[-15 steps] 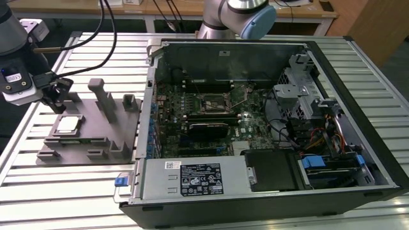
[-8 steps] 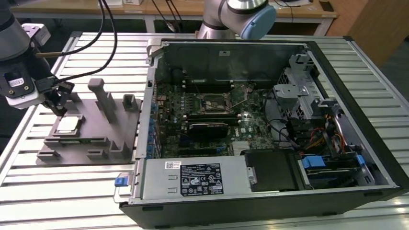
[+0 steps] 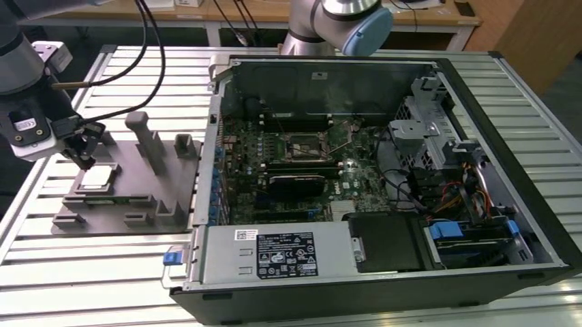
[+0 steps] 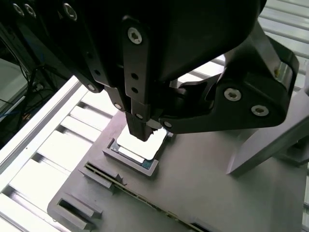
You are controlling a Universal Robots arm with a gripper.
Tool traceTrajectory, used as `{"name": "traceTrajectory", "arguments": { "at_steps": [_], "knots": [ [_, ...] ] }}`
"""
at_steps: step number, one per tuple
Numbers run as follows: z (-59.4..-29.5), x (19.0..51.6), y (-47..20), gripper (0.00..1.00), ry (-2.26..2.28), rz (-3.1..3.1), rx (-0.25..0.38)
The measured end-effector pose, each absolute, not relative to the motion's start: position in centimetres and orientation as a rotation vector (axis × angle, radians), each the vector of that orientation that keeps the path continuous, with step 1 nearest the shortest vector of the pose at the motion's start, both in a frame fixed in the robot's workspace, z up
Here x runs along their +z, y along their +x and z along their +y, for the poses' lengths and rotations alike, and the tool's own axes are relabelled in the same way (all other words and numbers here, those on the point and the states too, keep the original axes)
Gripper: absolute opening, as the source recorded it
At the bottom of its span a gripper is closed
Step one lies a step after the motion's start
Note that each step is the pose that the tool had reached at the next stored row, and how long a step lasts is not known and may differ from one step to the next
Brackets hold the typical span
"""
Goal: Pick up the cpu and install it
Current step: 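Pick up the cpu and move it towards the insertion slot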
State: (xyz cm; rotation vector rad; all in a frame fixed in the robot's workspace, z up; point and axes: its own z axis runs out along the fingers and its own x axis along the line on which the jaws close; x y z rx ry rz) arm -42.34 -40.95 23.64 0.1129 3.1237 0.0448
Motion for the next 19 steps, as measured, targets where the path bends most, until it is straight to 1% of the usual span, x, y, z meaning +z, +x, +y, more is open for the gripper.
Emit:
{"name": "traceTrajectory", "arguments": {
  "at_steps": [19],
  "knots": [
    [-40.3, 21.2, -42.5, 0.11, 0.063, 3.126, 0.045]
  ]
}}
